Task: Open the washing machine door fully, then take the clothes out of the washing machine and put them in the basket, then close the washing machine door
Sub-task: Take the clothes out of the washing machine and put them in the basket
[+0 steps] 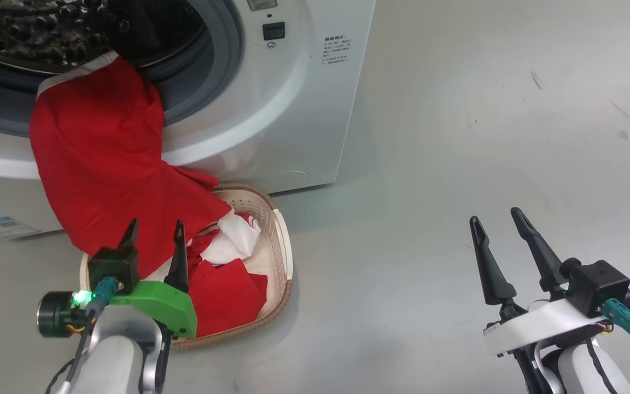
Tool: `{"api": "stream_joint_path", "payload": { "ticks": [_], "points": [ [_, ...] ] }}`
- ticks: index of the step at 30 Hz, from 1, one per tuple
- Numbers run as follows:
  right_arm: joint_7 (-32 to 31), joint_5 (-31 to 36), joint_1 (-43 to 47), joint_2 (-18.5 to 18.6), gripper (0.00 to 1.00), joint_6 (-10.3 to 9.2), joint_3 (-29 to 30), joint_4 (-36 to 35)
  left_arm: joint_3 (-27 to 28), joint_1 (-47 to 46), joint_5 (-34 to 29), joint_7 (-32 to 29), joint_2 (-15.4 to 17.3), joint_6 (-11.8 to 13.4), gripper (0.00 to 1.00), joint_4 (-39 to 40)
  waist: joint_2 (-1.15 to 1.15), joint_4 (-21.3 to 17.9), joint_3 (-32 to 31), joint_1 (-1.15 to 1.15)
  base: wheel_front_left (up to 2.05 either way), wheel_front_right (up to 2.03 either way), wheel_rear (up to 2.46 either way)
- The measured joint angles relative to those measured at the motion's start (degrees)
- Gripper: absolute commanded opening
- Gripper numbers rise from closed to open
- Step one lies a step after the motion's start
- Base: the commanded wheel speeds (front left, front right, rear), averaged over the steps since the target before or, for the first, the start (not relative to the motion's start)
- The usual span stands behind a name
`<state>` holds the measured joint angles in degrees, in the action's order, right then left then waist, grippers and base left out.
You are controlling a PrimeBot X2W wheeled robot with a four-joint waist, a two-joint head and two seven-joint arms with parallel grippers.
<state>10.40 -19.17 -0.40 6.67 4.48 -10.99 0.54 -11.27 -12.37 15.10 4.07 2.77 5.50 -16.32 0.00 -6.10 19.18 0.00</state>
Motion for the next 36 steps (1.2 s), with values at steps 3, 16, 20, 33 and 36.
{"api": "stream_joint_path", "payload": {
  "ticks": [3, 16, 20, 33, 36],
  "points": [
    [0.01, -0.13, -1.16, -0.43, 1.00, 0.18, -0.55, 0.02, 0.52, -2.69, 0.01, -1.15, -0.02, 0.00, 1.00, -2.40, 0.00, -1.01, 1.54, 0.00, 0.00, 0.00, 0.00],
    [1.03, -2.01, -4.39, -1.38, 1.00, 0.76, -0.66, 0.68, 4.49, -13.85, 1.37, -8.43, 1.56, 0.21, 1.00, -11.77, 0.00, -6.00, 7.32, 0.00, 0.00, 0.00, 0.00],
    [1.56, -2.55, -5.47, -1.76, 1.00, 0.99, -0.68, 1.31, 6.10, -17.77, 1.40, -11.10, 3.25, 0.29, 1.00, -14.45, 0.00, -7.48, 9.45, 0.00, 0.00, 0.00, 0.00],
    [2.97, -3.59, -8.15, -2.60, 1.00, 1.43, -0.76, 4.22, 8.91, -27.66, -0.36, -14.16, 7.61, 0.80, 1.00, -21.04, 0.00, -11.11, 14.43, 0.00, 0.00, 0.00, 0.00],
    [3.03, -3.60, -8.60, -2.64, 1.00, 1.45, -0.75, 4.66, 9.64, -28.56, -0.59, -14.14, 7.62, 0.87, 1.00, -22.46, 0.00, -11.36, 14.79, 0.00, 0.00, 0.00, 0.00]
  ]
}}
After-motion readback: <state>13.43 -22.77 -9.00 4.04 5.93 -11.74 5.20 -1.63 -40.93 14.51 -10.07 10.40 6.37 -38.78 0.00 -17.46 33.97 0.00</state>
